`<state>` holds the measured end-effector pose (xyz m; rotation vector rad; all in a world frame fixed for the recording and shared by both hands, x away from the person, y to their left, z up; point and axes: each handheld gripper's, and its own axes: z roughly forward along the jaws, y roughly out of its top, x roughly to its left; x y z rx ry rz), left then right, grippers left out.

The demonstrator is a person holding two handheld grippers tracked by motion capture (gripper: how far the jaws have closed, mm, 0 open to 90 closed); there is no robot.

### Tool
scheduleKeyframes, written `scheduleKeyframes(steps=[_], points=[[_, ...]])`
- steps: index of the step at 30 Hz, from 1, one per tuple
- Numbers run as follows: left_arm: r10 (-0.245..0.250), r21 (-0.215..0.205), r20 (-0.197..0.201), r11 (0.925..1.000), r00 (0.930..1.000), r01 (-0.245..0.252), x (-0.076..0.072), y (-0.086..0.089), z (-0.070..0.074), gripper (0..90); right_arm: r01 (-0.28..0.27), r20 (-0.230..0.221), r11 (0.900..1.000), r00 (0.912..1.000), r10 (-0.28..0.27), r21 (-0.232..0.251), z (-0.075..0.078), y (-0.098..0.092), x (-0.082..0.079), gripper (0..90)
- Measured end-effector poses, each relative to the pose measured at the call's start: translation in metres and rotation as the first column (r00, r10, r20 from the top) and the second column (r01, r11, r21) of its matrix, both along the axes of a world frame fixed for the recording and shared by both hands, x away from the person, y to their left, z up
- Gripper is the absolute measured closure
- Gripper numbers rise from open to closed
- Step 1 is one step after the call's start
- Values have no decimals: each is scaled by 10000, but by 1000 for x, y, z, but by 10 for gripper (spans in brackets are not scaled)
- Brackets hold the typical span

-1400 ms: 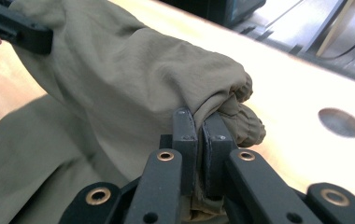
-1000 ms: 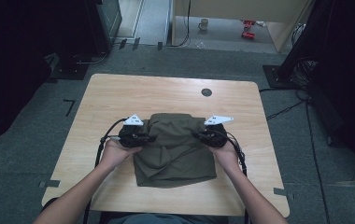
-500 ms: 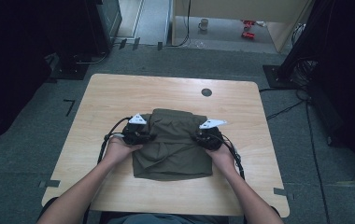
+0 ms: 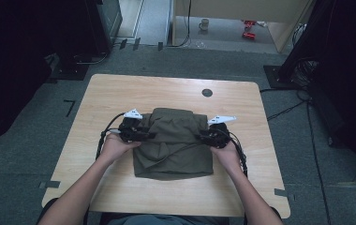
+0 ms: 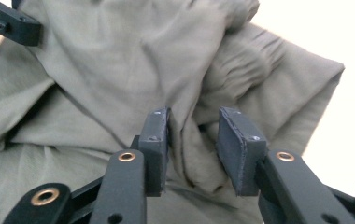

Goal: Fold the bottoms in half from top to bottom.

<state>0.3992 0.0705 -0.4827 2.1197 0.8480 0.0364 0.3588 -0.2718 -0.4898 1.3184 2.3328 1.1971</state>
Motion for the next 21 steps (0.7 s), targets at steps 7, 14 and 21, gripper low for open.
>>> scheduleKeyframes(steps=[7, 14, 21], points=[[197, -200, 153, 9996, 9997, -194, 9, 10, 15, 753, 1, 375, 9996, 9993, -12, 292, 17, -11, 2, 785], [417, -80, 271, 9991, 9988, -415, 29, 11, 18, 900, 274, 190, 9996, 9994, -273, -77, 18, -18, 25, 900], [580, -62, 387, 9983, 9976, -578, 49, 7, 16, 900, 778, 81, 9962, 9970, -776, -398, 14, -23, 48, 900]])
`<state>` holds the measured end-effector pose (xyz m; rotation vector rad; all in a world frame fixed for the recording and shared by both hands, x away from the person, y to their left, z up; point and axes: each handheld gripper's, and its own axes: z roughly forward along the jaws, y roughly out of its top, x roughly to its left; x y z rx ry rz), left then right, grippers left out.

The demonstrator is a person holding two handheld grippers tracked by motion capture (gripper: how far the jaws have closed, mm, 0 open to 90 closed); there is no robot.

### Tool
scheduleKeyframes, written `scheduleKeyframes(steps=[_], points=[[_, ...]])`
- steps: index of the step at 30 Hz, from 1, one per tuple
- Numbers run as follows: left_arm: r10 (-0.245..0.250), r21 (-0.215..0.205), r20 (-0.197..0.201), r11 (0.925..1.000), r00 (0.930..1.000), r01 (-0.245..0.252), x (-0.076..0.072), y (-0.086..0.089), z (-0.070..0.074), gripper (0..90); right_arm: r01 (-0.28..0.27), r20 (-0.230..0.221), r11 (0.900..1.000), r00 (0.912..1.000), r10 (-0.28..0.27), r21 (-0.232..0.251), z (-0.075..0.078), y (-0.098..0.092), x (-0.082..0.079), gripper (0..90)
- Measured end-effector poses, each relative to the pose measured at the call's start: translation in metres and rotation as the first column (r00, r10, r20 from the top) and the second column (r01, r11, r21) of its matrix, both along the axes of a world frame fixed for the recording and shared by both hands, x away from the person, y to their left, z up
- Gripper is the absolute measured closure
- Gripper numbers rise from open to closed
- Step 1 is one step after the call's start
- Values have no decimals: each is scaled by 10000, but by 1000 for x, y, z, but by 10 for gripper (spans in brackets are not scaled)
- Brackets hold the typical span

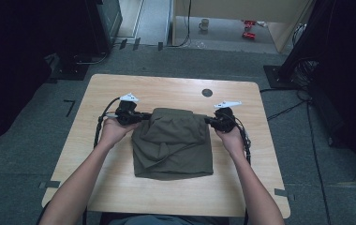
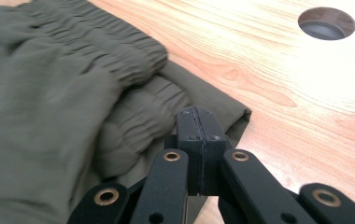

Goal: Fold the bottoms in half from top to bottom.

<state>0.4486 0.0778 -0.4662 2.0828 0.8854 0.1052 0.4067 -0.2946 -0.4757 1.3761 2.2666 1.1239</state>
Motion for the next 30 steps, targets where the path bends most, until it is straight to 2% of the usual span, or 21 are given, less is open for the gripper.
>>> scheduleKeyframes(steps=[3, 5, 11, 15, 18, 21, 26, 28, 30], points=[[127, -23, -155, 9999, 9998, -128, 4, -2, -7, 900, 111, 70, 9999, 9999, -110, -121, -6, 1, 6, 900], [215, 112, -168, 9997, 9996, -213, 6, -3, -12, 900, 154, -14, 9997, 9999, -154, -194, -10, 1, 9, 900], [428, 100, -327, 9990, 9985, -425, 12, -5, -24, 900, 64, -217, 9999, 9997, -66, -87, -19, 5, 12, 900], [434, 149, -543, 9990, 9976, -427, 14, -4, -29, 900, -81, -320, 9991, 9995, 67, -419, -26, 13, 13, 900], [420, 242, -564, 9989, 9975, -407, 15, -6, -33, 900, -107, -334, 9971, 9994, 82, -752, -31, 17, 14, 900], [367, 370, -608, 9987, 9975, -345, 15, -8, -37, 900, -115, -335, 9969, 9994, 89, -776, -32, 17, 14, 900], [266, 523, -560, 9983, 9981, -237, 14, -16, -43, 900, 24, -207, 9985, 9998, -35, -551, -35, 18, 14, 900], [213, 343, -523, 9992, 9984, -195, 13, -17, -45, 900, 46, -67, 9993, 10000, -49, -381, -37, 18, 13, 900], [124, 270, -295, 9996, 9995, -116, 11, -19, -46, 900, 72, 89, 9999, 9999, -71, -155, -39, 18, 13, 900]])
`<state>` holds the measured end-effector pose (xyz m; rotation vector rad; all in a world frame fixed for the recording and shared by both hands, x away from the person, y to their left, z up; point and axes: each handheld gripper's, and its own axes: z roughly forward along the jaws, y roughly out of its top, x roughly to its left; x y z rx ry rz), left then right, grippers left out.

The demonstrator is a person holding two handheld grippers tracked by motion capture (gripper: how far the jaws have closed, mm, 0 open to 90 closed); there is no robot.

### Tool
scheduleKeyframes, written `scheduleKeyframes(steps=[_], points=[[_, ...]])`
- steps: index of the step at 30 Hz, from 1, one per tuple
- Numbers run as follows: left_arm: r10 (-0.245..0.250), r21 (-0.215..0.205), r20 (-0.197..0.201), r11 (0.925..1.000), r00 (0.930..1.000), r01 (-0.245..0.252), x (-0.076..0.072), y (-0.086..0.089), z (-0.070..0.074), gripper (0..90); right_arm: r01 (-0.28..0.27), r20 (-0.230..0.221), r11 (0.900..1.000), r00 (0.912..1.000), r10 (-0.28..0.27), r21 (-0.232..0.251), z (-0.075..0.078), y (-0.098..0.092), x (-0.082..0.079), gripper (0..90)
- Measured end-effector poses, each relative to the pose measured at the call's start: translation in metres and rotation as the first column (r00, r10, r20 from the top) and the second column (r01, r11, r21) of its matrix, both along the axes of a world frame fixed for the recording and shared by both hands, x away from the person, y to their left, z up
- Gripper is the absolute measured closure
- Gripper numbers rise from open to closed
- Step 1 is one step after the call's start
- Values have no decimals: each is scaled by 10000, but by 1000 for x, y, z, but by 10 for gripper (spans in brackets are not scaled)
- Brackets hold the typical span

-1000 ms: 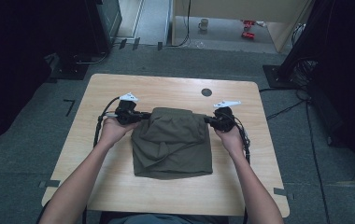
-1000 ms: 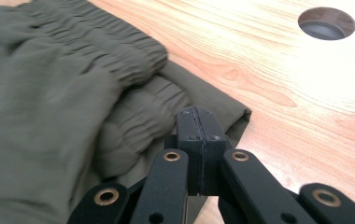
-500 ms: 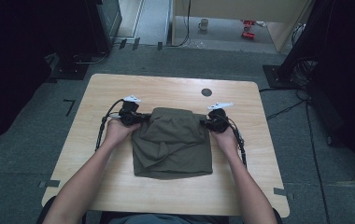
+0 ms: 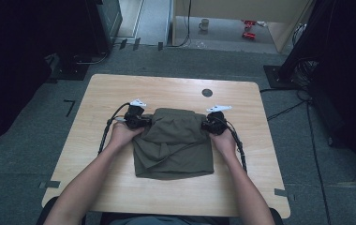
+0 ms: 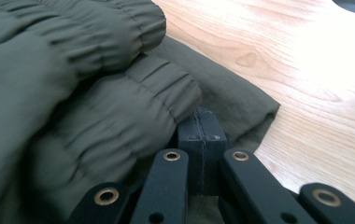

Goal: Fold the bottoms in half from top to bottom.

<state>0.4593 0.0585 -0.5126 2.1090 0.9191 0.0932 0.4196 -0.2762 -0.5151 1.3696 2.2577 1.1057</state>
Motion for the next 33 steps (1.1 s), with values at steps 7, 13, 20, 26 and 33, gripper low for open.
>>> scheduleKeyframes(steps=[7, 13, 20, 26, 33], points=[[122, -344, -352, 9993, 9993, -134, 2, 4, 3, 841, -19, -360, 9959, 9993, 52, 901, 1, -6, 2, 763], [231, -282, -46, 9993, 9997, -232, -2, 9, 18, 655, -265, -22, 9869, 9996, 272, 1590, 11, -10, -1, 650], [50, -238, 263, 9997, 9996, -44, -13, 13, 30, 595, -487, 122, 9884, 9988, 474, 1438, 20, -7, -10, 628], [-54, -472, 264, 9989, 9996, 67, -23, 18, 37, 555, -797, 128, 9911, 9968, 788, 1065, 30, -7, -23, 590], [-270, -606, 460, 9977, 9986, 297, -39, 20, 43, 517, -1002, 284, 9908, 9948, 980, 913, 35, -7, -40, 564]])
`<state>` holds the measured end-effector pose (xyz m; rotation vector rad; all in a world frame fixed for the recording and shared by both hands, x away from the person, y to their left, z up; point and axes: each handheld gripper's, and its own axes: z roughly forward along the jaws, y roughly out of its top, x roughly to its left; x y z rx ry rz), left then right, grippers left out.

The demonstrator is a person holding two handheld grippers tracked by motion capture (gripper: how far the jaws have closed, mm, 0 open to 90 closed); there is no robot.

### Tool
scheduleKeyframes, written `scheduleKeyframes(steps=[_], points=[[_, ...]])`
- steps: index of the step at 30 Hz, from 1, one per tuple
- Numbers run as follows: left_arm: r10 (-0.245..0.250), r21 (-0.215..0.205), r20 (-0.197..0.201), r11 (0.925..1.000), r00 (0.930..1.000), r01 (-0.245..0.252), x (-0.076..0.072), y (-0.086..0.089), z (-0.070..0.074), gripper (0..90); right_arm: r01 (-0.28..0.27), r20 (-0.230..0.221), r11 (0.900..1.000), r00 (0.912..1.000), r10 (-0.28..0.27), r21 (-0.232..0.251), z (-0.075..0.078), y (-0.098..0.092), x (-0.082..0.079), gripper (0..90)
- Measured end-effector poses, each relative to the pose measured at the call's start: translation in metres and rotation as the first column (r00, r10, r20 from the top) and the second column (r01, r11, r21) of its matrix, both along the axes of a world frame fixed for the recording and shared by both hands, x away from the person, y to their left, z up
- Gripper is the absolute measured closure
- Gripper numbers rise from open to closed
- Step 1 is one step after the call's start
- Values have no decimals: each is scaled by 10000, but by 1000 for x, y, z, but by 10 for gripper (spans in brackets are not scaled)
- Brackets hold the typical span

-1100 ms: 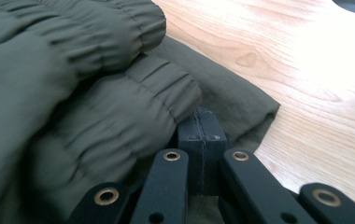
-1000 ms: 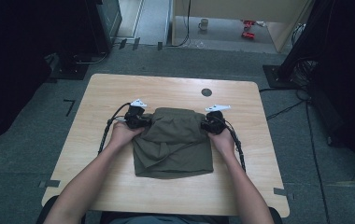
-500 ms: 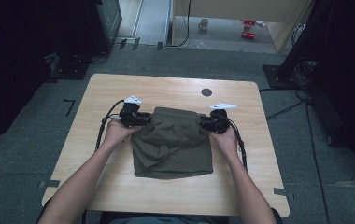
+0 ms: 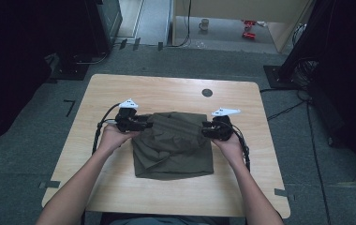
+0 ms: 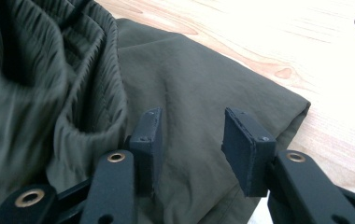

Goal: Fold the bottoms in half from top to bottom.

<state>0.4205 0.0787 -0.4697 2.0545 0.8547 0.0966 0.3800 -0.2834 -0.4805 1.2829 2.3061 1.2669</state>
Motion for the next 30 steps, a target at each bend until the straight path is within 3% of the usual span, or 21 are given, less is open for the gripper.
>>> scheduleKeyframes(steps=[15, 21, 30], points=[[-638, 197, 386, 9978, 9972, 630, -41, 9, 10, 464, -804, 385, 9967, 9961, 799, 136, 11, 10, -37, 524], [-507, 203, 504, 9986, 9974, 497, -42, 12, 10, 456, -1125, 745, 9936, 9910, 1111, 144, 16, 14, -51, 503], [-528, 139, 731, 9986, 9959, 519, -47, 8, 14, 466, -1248, 767, 9921, 9894, 1234, 133, 14, 20, -58, 499]])
